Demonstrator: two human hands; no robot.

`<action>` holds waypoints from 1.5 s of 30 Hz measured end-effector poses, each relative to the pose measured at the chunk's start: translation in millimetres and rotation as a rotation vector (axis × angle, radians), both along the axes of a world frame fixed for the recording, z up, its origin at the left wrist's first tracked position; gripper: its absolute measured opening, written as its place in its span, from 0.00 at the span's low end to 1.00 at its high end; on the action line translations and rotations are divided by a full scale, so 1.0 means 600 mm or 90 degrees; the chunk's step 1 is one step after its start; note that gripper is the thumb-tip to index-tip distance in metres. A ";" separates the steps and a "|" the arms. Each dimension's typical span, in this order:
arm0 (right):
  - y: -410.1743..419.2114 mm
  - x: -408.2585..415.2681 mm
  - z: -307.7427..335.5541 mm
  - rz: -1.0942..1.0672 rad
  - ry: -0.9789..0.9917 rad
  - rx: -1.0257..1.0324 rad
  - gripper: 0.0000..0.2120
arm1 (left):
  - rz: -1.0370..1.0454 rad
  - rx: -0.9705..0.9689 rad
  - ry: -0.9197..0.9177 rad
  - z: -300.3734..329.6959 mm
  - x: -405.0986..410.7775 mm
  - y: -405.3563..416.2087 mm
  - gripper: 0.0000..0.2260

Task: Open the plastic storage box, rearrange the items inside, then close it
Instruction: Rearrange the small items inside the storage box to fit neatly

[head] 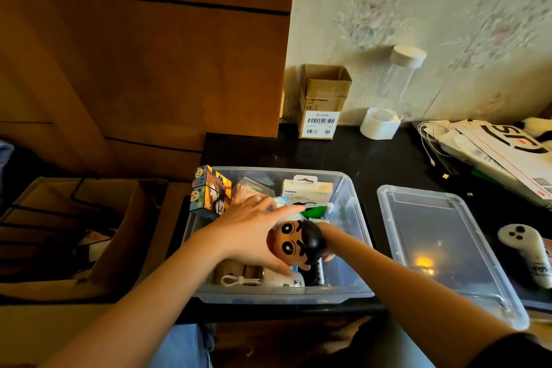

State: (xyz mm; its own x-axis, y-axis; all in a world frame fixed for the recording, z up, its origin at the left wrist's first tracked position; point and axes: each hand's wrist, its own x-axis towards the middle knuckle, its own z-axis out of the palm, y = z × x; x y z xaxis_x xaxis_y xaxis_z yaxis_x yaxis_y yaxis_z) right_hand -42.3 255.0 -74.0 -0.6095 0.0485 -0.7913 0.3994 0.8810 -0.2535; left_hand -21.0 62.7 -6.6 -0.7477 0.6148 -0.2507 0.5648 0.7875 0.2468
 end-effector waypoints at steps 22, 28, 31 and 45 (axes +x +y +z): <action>-0.024 0.010 0.091 -0.217 0.241 -0.331 0.15 | 0.170 0.259 0.114 -0.003 0.015 0.003 0.27; -0.052 0.010 0.097 -0.300 0.154 -0.414 0.10 | 0.072 0.306 0.179 0.007 0.030 0.002 0.12; -0.077 0.007 0.105 -0.215 0.231 -0.398 0.12 | 0.091 0.293 0.239 0.014 0.030 0.009 0.09; -0.062 -0.004 0.109 -0.199 0.109 -0.492 0.18 | 0.113 0.200 -0.181 0.051 -0.048 -0.004 0.08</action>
State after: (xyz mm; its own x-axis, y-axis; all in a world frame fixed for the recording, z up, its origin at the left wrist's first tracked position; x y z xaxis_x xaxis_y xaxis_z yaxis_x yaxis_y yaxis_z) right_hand -44.7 217.5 -8.9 -0.7723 -0.2821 -0.5691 0.4964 0.2909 -0.8179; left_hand -50.0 60.1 24.1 -0.7767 0.5627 -0.2830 0.3032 0.7279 0.6150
